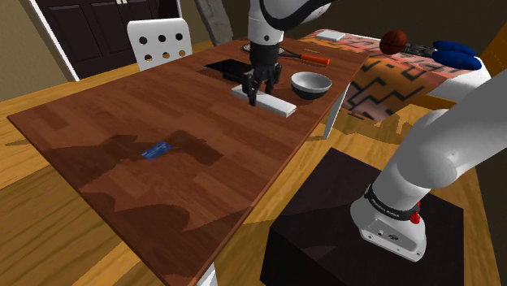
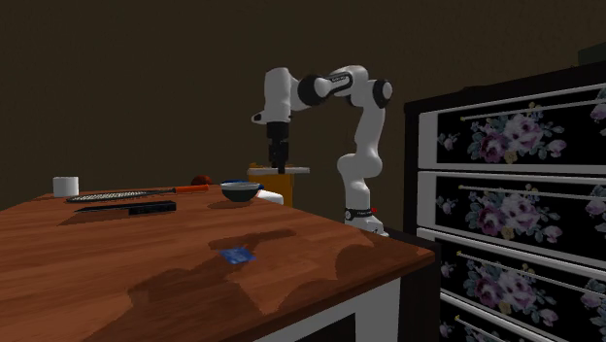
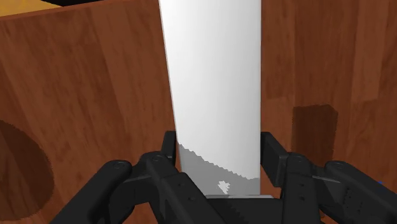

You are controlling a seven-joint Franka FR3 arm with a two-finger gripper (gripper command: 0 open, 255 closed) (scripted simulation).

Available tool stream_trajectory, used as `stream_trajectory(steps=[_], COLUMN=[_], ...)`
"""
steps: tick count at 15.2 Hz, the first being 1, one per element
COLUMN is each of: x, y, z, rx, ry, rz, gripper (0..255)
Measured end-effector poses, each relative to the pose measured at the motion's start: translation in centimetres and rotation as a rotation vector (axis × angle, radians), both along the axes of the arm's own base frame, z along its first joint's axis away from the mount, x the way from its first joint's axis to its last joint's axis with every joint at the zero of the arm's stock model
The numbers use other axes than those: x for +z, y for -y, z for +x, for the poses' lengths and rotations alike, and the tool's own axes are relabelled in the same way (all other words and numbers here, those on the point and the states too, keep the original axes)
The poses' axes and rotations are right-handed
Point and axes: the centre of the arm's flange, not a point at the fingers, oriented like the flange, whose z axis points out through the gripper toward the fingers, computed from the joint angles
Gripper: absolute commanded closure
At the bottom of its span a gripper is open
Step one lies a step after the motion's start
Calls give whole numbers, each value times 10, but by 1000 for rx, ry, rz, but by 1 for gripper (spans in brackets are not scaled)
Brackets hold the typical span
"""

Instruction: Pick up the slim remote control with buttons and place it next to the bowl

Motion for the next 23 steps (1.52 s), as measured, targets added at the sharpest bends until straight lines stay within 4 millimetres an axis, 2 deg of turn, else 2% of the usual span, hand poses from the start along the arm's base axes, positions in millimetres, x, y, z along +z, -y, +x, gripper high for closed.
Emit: stream_trajectory(steps=[2,10,16,19,23], x=[-4,2,-1,-11,-32], y=[27,132,212,226,228], z=[2,19,23,24,25], rx=[0,0,0,1,1], ry=[0,0,0,0,-1], rz=[0,0,0,0,0], gripper=[255,255,255,255,255])
